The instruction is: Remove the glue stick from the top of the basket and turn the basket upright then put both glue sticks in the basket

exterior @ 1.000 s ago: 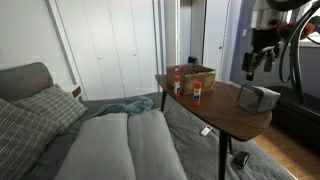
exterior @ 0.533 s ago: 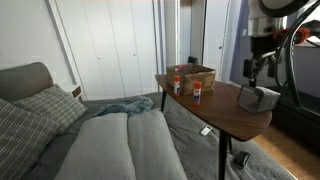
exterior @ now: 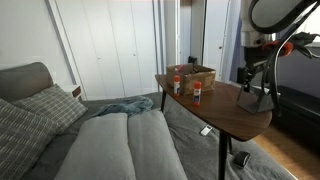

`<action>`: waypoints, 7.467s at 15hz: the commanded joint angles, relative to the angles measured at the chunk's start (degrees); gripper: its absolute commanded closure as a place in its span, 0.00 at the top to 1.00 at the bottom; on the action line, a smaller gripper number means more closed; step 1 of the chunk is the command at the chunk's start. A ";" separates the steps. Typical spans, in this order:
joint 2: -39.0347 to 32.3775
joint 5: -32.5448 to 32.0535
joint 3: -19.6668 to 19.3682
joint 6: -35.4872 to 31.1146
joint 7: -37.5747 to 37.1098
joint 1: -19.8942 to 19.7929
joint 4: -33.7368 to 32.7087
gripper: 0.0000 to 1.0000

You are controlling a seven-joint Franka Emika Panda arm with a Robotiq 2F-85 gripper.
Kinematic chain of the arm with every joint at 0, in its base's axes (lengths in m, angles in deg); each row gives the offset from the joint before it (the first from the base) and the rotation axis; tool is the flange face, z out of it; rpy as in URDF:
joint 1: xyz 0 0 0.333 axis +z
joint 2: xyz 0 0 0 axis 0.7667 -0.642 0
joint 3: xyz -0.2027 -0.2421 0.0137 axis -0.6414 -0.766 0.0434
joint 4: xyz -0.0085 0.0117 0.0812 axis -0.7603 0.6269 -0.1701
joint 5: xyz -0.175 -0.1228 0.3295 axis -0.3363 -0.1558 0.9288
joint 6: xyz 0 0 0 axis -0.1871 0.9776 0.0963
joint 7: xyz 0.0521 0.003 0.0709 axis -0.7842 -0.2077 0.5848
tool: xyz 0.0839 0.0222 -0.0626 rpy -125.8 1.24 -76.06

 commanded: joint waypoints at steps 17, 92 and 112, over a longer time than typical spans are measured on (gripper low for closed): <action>-4.56 11.92 -7.86 -2.16 1.37 2.75 -2.73 0.02; -42.01 2.71 3.83 -0.47 41.01 14.10 -45.91 0.95; -37.35 1.92 4.02 3.01 39.59 14.46 -44.73 0.08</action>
